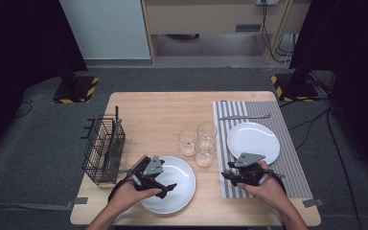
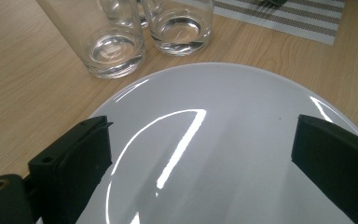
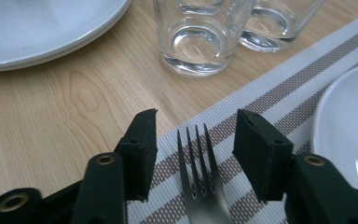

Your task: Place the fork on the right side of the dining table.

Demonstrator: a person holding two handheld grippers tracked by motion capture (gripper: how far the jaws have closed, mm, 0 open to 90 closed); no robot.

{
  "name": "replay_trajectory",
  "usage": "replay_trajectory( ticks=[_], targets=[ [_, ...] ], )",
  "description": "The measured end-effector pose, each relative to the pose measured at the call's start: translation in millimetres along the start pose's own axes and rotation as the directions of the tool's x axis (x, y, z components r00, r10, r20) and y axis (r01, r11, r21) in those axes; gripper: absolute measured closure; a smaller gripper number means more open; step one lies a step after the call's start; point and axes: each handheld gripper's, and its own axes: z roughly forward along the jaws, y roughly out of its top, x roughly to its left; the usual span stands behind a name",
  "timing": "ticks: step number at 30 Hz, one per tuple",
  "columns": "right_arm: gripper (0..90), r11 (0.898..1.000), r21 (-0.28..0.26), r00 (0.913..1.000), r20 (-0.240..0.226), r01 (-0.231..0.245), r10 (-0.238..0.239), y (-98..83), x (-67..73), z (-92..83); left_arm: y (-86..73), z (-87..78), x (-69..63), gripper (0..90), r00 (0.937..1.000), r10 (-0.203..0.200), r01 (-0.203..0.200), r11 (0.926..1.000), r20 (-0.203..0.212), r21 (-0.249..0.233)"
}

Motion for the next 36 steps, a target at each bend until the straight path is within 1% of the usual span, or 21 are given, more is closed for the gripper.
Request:
replay_trajectory(
  ticks=[1,4,5,6,9,14,20,27,33,36],
  targets=[
    [43.7,1.000,0.002,1.0000,0.006,-0.002,0.002,-0.9,-0.1,-1.6,0.0,0.1,0.0,4.1,1.0000,0.000,0.000,1.0000,0.000,0.000],
    [39.8,1.000,-0.013,0.9996,0.021,-0.019,0.019,-5.1,-1.5,-8.9,0.0,0.6,-0.1,4.1,1.0000,0.000,0.000,1.0000,-0.001,0.001],
    [37.3,1.000,-0.019,0.9991,0.036,-0.023,0.023,-6.5,-1.5,-11.5,0.0,0.8,-0.2,4.1,1.0000,0.001,-0.001,1.0000,-0.001,0.002],
    [37.2,0.999,-0.026,0.9986,0.048,-0.021,0.022,-8.0,-1.5,-14.2,0.0,0.9,-0.4,4.1,1.0000,0.001,-0.001,1.0000,0.001,0.002],
    [36.3,0.999,-0.034,0.9978,0.061,-0.024,0.026,-12.0,-2.1,-21.0,0.2,1.2,-0.7,4.1,1.0000,0.003,-0.003,1.0000,0.002,0.003],
    [36.5,0.999,-0.029,0.9963,0.084,-0.018,0.021,-19.9,-4.8,-29.6,0.2,0.8,-0.6,4.1,1.0000,0.002,-0.002,1.0000,0.000,0.001],
    [37.5,0.999,-0.030,0.9938,0.107,-0.025,0.029,-27.9,-8.6,-37.7,0.3,1.0,-0.9,4.1,1.0000,0.002,-0.002,1.0000,0.000,0.002],
    [38.9,1.000,-0.021,0.9922,0.122,-0.022,0.025,-36.6,-10.7,-45.5,0.4,1.8,-1.2,4.1,1.0000,0.003,-0.003,1.0000,0.001,0.004],
    [38.1,0.998,-0.021,0.9885,0.141,-0.051,0.054,-47.1,-12.3,-50.4,0.2,2.2,-1.4,4.1,1.0000,0.003,-0.003,1.0000,0.001,0.005],
    [38.5,0.998,-0.018,0.9867,0.151,-0.059,0.061,-52.8,-13.2,-52.4,0.3,2.7,-1.8,4.1,1.0000,0.001,-0.001,1.0000,0.002,0.006]
  ],
)
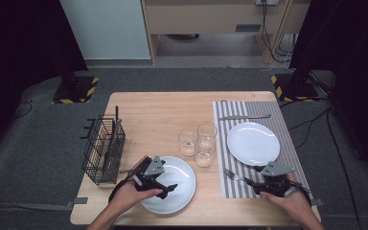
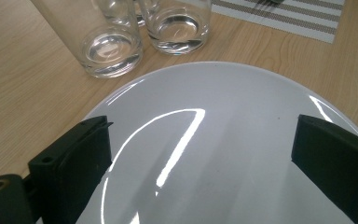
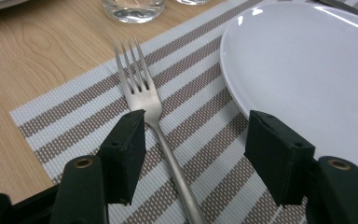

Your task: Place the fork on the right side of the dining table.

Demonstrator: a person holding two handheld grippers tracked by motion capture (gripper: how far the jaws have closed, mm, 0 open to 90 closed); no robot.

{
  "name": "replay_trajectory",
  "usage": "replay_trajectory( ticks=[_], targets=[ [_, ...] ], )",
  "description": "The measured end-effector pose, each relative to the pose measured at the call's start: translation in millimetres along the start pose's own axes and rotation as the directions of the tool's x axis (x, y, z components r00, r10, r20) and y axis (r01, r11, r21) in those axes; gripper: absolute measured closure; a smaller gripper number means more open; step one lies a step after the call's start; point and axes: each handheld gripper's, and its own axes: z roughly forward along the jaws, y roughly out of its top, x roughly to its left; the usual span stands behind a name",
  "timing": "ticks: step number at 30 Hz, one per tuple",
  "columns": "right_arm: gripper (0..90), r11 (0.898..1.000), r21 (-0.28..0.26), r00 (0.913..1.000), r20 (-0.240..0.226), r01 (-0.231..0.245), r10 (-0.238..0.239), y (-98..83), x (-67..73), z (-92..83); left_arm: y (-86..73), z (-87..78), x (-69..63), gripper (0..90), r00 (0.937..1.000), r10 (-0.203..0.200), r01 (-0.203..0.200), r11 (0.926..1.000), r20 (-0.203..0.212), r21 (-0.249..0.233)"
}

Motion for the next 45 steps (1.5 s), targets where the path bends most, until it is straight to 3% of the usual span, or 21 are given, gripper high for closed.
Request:
replay_trajectory(
  ticks=[18,45],
  targets=[
    [38.2,0.999,0.028,0.9986,0.036,-0.039,0.038,-20.6,-4.5,-0.5,-0.2,0.2,0.0,4.1,1.0000,0.001,-0.001,1.0000,-0.001,0.001],
    [38.5,0.997,0.036,0.9950,0.070,-0.074,0.071,-28.0,-17.1,-3.8,-0.5,0.6,0.1,4.1,1.0000,0.001,-0.001,1.0000,-0.001,0.004]
  ],
)
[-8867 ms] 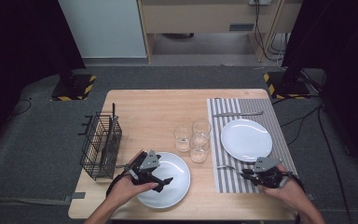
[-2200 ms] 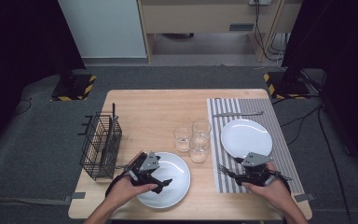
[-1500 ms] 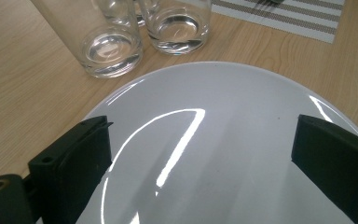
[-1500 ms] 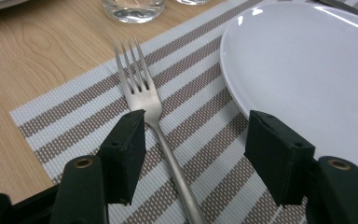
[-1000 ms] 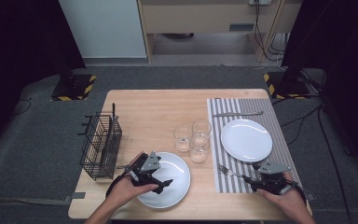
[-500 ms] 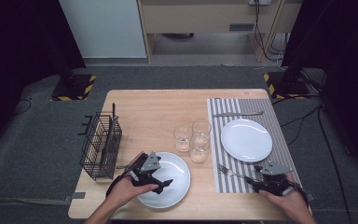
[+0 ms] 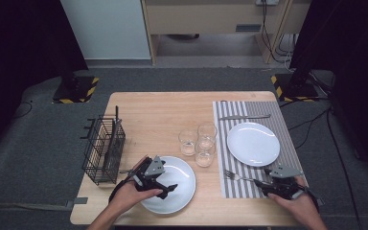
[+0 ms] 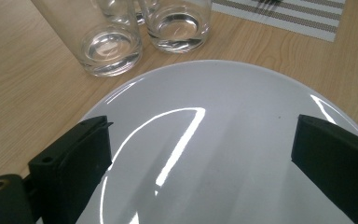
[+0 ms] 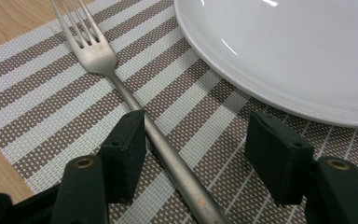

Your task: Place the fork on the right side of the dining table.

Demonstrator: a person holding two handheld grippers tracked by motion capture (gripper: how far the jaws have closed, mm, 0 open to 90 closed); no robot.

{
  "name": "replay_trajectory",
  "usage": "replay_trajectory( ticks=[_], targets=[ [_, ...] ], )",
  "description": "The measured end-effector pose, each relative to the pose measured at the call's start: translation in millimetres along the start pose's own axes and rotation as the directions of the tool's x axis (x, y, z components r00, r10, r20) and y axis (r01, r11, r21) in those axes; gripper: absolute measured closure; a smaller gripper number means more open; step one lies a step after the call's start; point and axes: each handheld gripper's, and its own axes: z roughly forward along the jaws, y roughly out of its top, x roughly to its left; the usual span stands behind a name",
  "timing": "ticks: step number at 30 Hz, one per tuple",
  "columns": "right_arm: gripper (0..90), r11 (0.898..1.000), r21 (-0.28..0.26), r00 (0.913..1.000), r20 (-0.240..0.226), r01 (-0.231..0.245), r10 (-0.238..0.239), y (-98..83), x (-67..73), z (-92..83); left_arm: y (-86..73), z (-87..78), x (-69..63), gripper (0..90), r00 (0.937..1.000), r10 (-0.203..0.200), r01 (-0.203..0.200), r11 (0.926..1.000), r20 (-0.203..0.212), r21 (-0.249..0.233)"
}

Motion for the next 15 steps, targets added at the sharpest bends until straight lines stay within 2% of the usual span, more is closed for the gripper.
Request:
replay_trajectory(
  ticks=[15],
  targets=[
    [38.7,1.000,0.005,0.9995,0.024,-0.023,0.022,1.1,-5.9,1.6,0.1,0.1,-0.3,4.2,1.0000,0.001,-0.001,1.0000,0.001,0.001]
  ],
)
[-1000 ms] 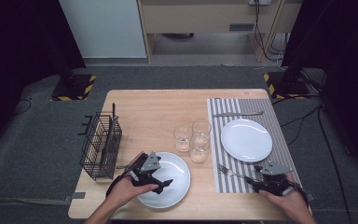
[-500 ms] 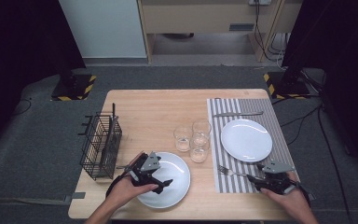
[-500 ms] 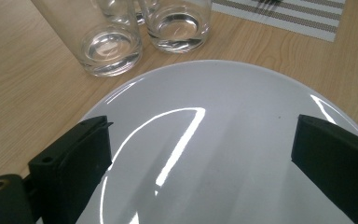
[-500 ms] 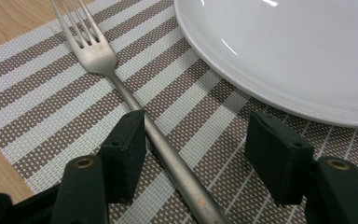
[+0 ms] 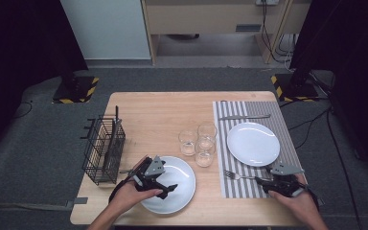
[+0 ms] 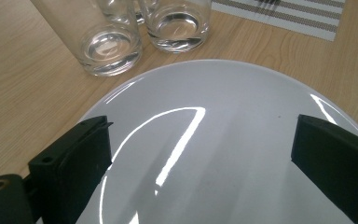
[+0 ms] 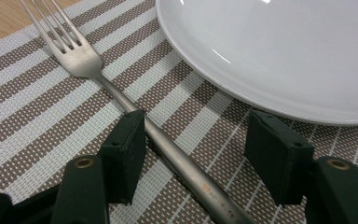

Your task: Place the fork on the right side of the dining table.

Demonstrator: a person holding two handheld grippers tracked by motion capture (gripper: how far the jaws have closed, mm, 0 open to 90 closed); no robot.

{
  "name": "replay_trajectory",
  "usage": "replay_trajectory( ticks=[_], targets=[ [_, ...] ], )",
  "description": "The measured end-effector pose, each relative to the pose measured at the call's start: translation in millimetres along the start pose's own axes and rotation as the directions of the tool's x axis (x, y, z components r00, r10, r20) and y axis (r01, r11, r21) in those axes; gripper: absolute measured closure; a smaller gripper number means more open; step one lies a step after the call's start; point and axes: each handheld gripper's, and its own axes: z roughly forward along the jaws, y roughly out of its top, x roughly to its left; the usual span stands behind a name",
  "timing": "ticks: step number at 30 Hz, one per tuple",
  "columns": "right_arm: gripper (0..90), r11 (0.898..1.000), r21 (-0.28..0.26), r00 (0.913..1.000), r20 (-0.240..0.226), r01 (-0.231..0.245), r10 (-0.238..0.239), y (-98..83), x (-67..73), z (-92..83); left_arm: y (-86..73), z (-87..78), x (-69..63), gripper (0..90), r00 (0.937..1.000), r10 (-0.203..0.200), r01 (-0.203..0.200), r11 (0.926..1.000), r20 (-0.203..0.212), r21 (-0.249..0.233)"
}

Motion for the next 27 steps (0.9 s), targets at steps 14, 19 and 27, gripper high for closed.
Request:
replay_trajectory(
  ticks=[14,19,27],
  targets=[
    [38.3,1.000,0.003,0.9999,0.005,-0.010,0.010,-1.6,-1.7,-1.9,0.1,-0.5,0.1,4.2,1.0000,-0.001,0.001,1.0000,-0.002,-0.001],
    [38.2,1.000,0.000,0.9998,0.010,-0.019,0.019,-2.9,-3.2,-3.4,0.0,-0.4,0.2,4.2,1.0000,-0.001,0.001,1.0000,-0.003,0.000],
    [38.3,1.000,0.002,0.9995,0.019,-0.027,0.027,-6.4,-7.4,-7.1,0.3,-0.5,0.0,4.2,1.0000,0.000,0.000,1.0000,-0.003,-0.001]
  ],
)
